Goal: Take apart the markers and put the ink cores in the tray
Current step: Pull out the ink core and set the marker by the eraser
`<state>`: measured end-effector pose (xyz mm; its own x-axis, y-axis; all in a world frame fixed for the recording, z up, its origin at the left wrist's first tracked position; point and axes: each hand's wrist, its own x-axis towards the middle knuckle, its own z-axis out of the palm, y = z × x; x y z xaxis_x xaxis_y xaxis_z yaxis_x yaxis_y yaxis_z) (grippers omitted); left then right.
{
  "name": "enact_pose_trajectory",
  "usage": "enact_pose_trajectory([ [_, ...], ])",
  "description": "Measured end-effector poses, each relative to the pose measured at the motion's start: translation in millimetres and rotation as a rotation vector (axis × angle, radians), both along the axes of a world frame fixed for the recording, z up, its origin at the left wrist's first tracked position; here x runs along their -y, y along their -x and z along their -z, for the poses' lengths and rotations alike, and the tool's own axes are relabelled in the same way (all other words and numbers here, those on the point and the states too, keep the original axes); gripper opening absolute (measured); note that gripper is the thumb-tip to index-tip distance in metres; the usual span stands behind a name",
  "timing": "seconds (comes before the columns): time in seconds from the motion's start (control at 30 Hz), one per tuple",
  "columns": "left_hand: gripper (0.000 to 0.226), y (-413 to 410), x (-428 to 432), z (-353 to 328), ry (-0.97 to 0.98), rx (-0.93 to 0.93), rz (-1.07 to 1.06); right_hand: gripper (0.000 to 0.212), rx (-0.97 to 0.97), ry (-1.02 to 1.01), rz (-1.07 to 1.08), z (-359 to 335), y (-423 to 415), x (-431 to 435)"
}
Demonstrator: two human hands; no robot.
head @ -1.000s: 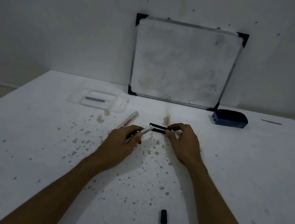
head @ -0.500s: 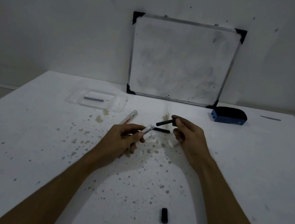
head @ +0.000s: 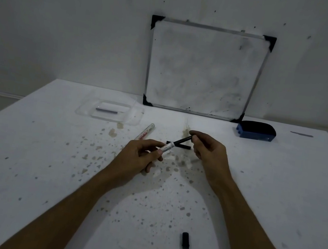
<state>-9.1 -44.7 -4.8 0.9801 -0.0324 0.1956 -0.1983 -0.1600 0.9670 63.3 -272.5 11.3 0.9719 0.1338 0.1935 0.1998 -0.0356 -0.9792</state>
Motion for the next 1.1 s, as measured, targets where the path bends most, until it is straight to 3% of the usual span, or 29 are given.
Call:
enact_pose_trajectory([
  [0.2, 0.022, 1.5, 4.1, -0.8, -0.040, 0.035, -0.018, 0.022, 0.228, 0.234, -0.123, -7.9, 18.7, -14.8],
  [0.4, 0.022, 9.7, 8.4, -9.2, -0.073, 0.017, -0.063, 0.040, -0.032, 0.419, -0.264, -25.5, 41.4, -8.6],
  [0.6, 0.016, 25.1, 23.6, -5.2, -0.071, -0.004, 0.093, 0.037, 0.011, 0.899, -0.283, -19.5, 102.5, 34.0],
  [0.77, 0.015, 28.1, 27.9, -7.0, -0.066, 0.003, 0.111, 0.060, 0.044, 0.938, -0.167, -7.2, 155.1, 48.3],
  [1.0, 0.015, 28.7, 23.9, -5.1, -0.058, -0.009, 0.069, 0.024, 0.146, 0.883, -0.214, -3.0, 167.2, 48.1],
  [1.1, 0.013, 24.9, 23.9, -8.9, 0.020, 0.017, 0.060, 0.024, 0.089, 0.685, -0.167, -14.8, 140.7, 41.1],
])
